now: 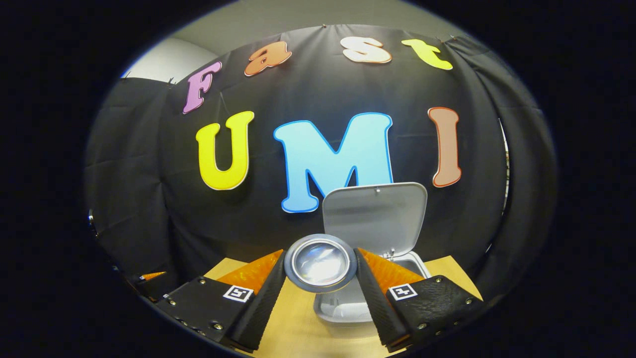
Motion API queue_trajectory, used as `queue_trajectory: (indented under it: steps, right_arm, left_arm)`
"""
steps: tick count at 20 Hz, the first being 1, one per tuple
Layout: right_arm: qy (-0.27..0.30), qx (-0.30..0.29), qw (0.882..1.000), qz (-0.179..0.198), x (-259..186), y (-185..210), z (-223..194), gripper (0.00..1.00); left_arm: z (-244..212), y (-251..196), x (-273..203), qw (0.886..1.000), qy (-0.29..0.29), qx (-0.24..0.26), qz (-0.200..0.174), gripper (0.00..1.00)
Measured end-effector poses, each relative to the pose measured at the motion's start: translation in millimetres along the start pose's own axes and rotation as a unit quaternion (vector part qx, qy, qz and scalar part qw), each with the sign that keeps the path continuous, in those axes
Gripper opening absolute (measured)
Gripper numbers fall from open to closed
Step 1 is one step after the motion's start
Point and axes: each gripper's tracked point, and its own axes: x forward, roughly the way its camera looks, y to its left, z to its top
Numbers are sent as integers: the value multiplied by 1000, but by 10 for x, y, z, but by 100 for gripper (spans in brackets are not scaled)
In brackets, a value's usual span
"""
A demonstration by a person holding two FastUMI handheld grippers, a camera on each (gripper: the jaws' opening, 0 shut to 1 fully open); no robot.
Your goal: Press the lid of the desktop garbage bin to open it, pick up the crumpled paper on the desktop and throw it into the bin, then pick up the pop can on the desktop and drop it into the bin, and finally close the garbage bin lid.
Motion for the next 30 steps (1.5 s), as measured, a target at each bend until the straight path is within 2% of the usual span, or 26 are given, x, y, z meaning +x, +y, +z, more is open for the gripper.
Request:
queue_trajectory:
  steps: [5,6,9,19,30]
  right_arm:
    - [3,-5,1000,-27,48,-295,-39,84]
    - [4,-6,1000,-31,56,-332,-43,84]
    - [9,-13,999,-40,93,-435,-102,84]
    - [50,-21,997,-54,314,-659,-403,84]
    - [113,-10,991,-63,528,-875,-919,84]
  left_arm:
    - [-5,52,-9,1000,0,4,7,98]
    - [2,60,-5,1000,0,5,8,94]
    - [-1,65,4,1000,0,6,10,98]
    - [17,34,47,1000,0,17,10,100]
    - [-35,-59,170,1000,10,19,8,98]
